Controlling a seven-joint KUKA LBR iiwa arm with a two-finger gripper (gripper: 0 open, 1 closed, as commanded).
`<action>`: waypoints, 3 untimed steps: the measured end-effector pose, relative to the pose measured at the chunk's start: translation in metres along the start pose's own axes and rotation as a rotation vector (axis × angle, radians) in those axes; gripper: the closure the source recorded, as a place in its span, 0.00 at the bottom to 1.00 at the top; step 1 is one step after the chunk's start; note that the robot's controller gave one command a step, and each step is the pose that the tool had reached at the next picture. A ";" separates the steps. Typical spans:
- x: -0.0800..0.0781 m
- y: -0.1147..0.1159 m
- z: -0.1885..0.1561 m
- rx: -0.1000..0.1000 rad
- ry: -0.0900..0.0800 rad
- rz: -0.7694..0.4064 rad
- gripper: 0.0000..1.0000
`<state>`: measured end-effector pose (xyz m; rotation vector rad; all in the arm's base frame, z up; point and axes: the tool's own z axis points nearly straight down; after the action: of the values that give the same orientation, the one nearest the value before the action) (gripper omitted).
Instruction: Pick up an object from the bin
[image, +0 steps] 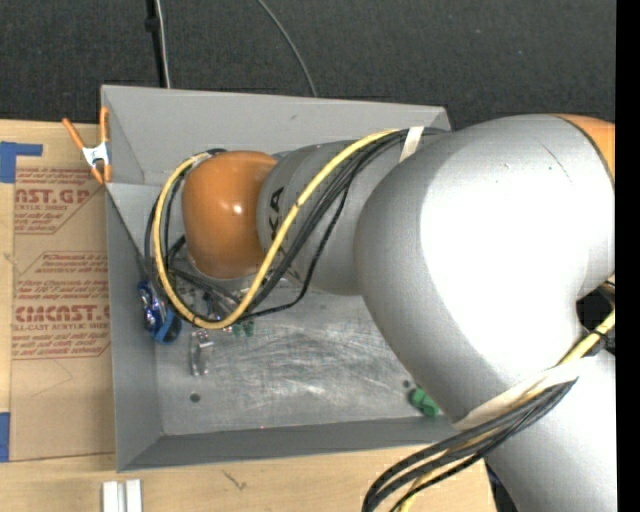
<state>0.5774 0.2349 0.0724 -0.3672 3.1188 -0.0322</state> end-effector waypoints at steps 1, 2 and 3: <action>-0.003 0.002 -0.014 -0.008 0.004 -0.032 0.00; -0.009 -0.003 -0.013 -0.002 0.004 -0.420 0.00; 0.042 0.016 0.000 -0.012 -0.011 -0.186 0.00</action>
Offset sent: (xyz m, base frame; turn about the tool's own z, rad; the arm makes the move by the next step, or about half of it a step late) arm 0.0005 0.0098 0.0146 -0.0384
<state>0.5329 0.2409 0.0726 -0.6536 3.0644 -0.0119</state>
